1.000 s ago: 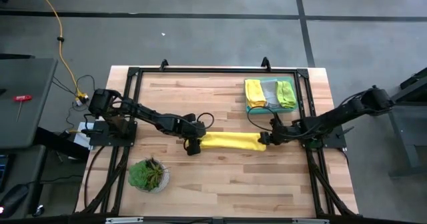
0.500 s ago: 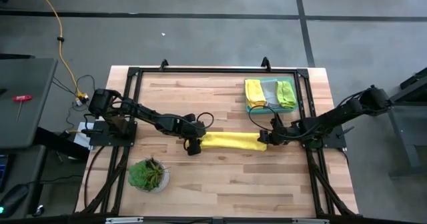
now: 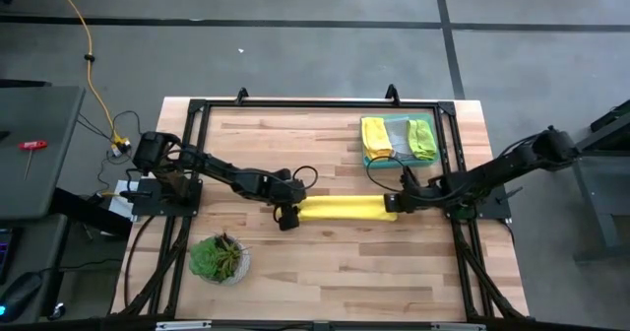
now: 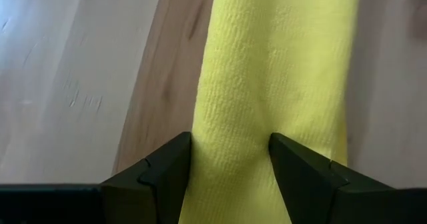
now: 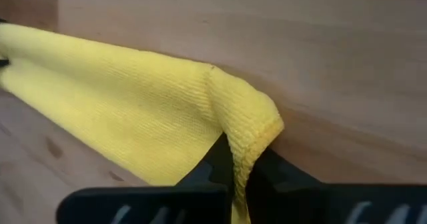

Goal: Fold microfiber towels
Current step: Fold the yellow towel

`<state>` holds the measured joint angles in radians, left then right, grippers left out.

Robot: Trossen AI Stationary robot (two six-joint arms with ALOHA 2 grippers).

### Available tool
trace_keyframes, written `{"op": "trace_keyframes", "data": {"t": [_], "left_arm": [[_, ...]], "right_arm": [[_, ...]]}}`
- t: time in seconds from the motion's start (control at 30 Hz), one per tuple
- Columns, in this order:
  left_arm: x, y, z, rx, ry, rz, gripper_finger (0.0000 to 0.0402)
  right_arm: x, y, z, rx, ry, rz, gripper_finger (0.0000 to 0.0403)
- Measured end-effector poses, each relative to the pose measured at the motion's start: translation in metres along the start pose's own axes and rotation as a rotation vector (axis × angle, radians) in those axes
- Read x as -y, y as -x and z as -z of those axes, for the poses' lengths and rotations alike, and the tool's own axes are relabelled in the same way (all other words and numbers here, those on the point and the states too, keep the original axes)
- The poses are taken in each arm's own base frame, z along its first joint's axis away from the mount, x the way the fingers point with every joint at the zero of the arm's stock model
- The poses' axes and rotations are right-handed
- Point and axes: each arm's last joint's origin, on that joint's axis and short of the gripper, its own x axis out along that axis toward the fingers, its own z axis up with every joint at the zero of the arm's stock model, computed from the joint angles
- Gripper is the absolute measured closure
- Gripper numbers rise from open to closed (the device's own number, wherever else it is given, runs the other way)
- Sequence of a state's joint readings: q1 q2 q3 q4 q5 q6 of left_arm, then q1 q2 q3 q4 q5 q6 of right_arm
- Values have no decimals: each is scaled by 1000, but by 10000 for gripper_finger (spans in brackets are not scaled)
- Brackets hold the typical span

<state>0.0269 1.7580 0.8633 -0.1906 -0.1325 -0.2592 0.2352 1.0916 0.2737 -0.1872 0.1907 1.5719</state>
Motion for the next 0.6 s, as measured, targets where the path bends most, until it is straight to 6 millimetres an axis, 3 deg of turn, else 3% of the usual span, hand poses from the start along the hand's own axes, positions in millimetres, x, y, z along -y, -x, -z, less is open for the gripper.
{"op": "trace_keyframes", "data": {"t": [0.13, 0.4, 0.6], "left_arm": [[5, 8, -20, 56, -21, 19, 206], [8, 36, -58, 33, -249, -17, 206], [2, 45, -55, -103, -319, -116, 210]], "right_arm": [[-6, 17, -3, -21, 72, 95, 400], [-26, 57, -10, -44, 175, 256, 402], [-44, 79, -16, 1, 197, 281, 402]]}}
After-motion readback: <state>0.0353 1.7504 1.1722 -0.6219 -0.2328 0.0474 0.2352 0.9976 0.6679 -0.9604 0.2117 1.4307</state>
